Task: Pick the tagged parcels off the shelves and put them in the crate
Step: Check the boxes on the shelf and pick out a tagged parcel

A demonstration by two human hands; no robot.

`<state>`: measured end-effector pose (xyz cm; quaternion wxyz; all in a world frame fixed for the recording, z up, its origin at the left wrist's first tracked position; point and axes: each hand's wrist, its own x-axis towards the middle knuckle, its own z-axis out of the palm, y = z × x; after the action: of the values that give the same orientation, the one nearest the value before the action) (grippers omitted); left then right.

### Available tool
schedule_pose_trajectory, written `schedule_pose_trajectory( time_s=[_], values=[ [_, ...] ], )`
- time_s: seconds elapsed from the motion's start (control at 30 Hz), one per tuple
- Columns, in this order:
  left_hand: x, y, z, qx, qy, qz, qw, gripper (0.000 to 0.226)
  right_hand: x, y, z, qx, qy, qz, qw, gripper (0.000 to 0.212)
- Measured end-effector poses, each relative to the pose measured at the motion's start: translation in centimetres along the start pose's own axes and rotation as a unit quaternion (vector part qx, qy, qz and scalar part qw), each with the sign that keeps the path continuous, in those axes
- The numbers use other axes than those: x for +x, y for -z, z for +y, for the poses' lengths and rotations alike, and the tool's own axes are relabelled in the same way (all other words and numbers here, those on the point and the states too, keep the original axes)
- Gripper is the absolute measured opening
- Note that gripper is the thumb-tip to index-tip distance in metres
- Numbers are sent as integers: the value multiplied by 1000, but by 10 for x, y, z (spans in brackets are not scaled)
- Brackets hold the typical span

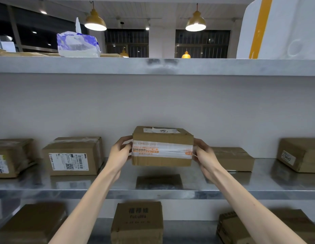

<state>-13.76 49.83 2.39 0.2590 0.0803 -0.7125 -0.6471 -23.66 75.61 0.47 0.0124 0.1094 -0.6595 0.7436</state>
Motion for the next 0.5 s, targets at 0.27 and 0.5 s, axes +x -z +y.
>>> schedule_pose_trajectory(
  time_s=[0.27,0.5],
  values=[
    [0,1,1,-4,-15,16,1000,18,-3,-4,-5,52,14,-2,999,20],
    [0,4,0,-8,-28,0,1000,30,-3,-3,-6,16,39,-55,998,27]
  ],
)
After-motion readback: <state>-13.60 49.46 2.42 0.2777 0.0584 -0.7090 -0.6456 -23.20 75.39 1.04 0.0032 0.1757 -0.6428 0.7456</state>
